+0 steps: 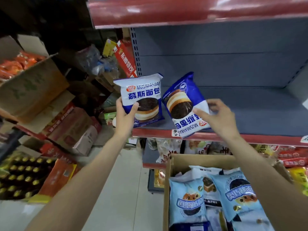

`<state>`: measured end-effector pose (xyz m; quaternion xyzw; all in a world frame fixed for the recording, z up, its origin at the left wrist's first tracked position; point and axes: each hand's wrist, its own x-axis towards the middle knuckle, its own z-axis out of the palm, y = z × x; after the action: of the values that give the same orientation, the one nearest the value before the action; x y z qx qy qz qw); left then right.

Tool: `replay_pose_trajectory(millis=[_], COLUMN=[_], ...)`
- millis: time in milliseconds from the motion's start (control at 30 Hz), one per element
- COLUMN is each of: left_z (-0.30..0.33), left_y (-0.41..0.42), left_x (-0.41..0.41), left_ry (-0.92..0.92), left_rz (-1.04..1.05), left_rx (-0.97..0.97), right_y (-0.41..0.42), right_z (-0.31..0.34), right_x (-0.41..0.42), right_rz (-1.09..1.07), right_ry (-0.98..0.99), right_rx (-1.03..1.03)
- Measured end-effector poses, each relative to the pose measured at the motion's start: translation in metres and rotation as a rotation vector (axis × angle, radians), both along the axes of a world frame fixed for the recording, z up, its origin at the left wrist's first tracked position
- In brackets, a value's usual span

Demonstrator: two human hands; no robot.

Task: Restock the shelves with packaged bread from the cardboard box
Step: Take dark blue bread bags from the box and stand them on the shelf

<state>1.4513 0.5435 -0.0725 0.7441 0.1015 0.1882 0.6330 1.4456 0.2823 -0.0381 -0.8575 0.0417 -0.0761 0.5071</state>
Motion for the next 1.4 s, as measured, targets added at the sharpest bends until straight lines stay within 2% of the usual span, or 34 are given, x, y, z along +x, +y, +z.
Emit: replay_pose_trajectory(millis=[200, 400, 467, 567, 633, 700, 800, 900, 1000, 1067, 1100, 1200, 1267, 1400], left_z=[-0.03, -0.046, -0.049, -0.048, -0.042, -0.036, -0.022, -0.013, -0.017, -0.032, -0.041, -0.064, -0.07, -0.065], left_y=[0.008, -0.013, -0.016, -0.014, -0.007, 0.003, 0.013, 0.012, 0.009, 0.012, 0.015, 0.033, 0.043, 0.047], left_x=[0.084, 0.159, 0.185, 0.215, 0.224, 0.222, 0.198, 0.166, 0.154, 0.159, 0.163, 0.17, 0.176, 0.177], left_ry=[0.035, -0.006, 0.02, 0.064, 0.078, 0.06, -0.036, -0.165, -0.089, -0.058, -0.059, -0.018, 0.032, 0.104], left_rz=[-0.018, -0.06, -0.051, -0.047, -0.099, -0.18, -0.175, -0.299, -0.511, -0.436, -0.359, -0.186, -0.148, -0.136], left_rx=[0.045, -0.018, 0.016, 0.119, 0.094, 0.015, -0.054, 0.096, 0.257, 0.359, 0.329, 0.129, 0.117, 0.162], right_y=[-0.005, -0.018, -0.021, -0.025, -0.023, -0.013, 0.013, 0.043, 0.083, 0.111, 0.123, 0.135, 0.125, 0.105], right_z=[-0.016, -0.022, -0.021, -0.014, -0.007, 0.0, 0.013, 0.022, 0.023, 0.016, 0.01, -0.012, -0.031, -0.063], right_x=[0.043, 0.071, 0.077, 0.087, 0.092, 0.1, 0.118, 0.145, 0.174, 0.188, 0.193, 0.193, 0.187, 0.17], right_rz=[-0.14, -0.055, -0.06, -0.107, -0.133, -0.131, -0.026, 0.115, 0.286, 0.414, 0.446, 0.327, 0.221, 0.255], right_ry=[0.056, 0.05, -0.008, -0.125, -0.205, -0.266, -0.287, -0.325, -0.456, -0.514, -0.522, -0.507, -0.44, -0.344], right_rx=[0.268, 0.39, 0.319, 0.108, 0.013, -0.011, 0.03, -0.254, -0.612, -0.785, -0.851, -0.86, -0.819, -0.769])
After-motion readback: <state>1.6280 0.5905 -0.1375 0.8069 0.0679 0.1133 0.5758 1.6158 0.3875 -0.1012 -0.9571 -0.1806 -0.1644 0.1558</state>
